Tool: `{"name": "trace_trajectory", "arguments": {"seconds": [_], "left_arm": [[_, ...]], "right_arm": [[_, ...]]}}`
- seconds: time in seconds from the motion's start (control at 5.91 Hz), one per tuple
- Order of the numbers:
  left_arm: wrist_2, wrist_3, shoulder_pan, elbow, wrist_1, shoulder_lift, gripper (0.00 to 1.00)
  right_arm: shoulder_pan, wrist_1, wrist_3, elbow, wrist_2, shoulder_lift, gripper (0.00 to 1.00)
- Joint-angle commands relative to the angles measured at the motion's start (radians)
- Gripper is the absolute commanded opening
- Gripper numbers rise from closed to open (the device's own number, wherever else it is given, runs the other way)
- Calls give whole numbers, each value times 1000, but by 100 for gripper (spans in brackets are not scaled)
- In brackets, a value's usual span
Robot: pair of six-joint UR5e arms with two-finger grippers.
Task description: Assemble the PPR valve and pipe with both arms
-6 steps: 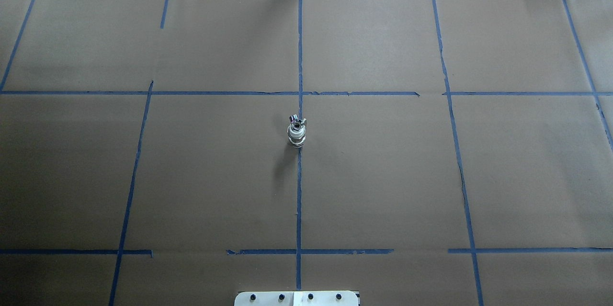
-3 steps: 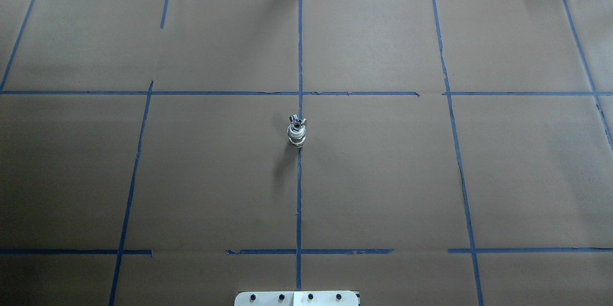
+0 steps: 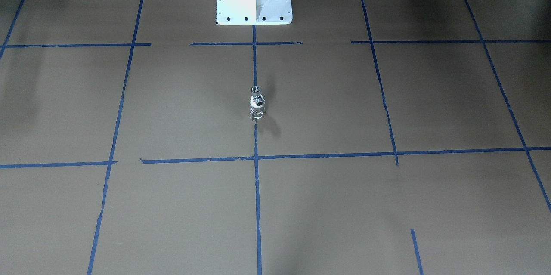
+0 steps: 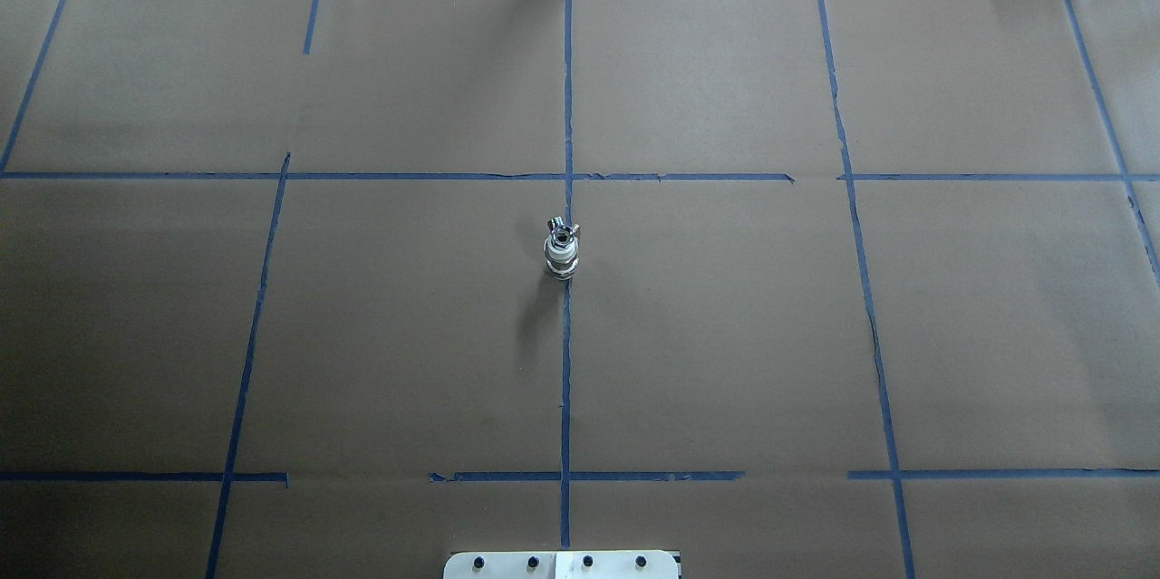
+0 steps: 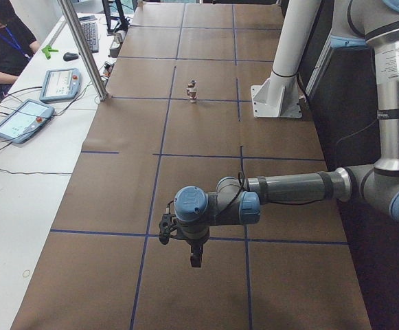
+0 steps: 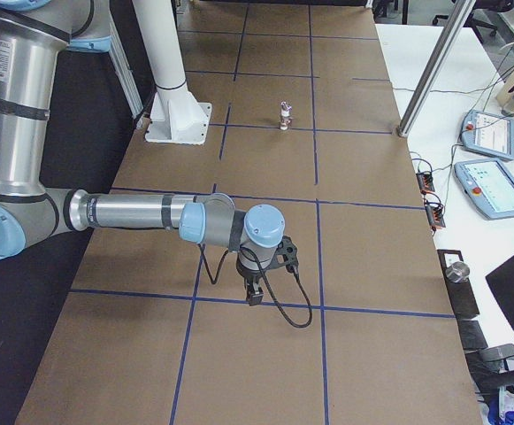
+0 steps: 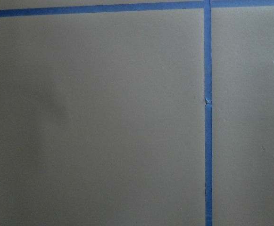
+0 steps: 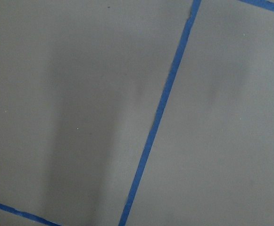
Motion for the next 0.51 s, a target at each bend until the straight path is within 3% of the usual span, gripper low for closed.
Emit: {"name": "trace_trajectory", "arguments": {"seconds": [0.0,0.34], "left_arm": [[1,0,0,0,-8,0,100],[-1,0,2,0,-9,-1,100]], "right_arm": [[0,1,1,-2,-1,-2,100],[0,1,0,-15,-3,0,100]]}}
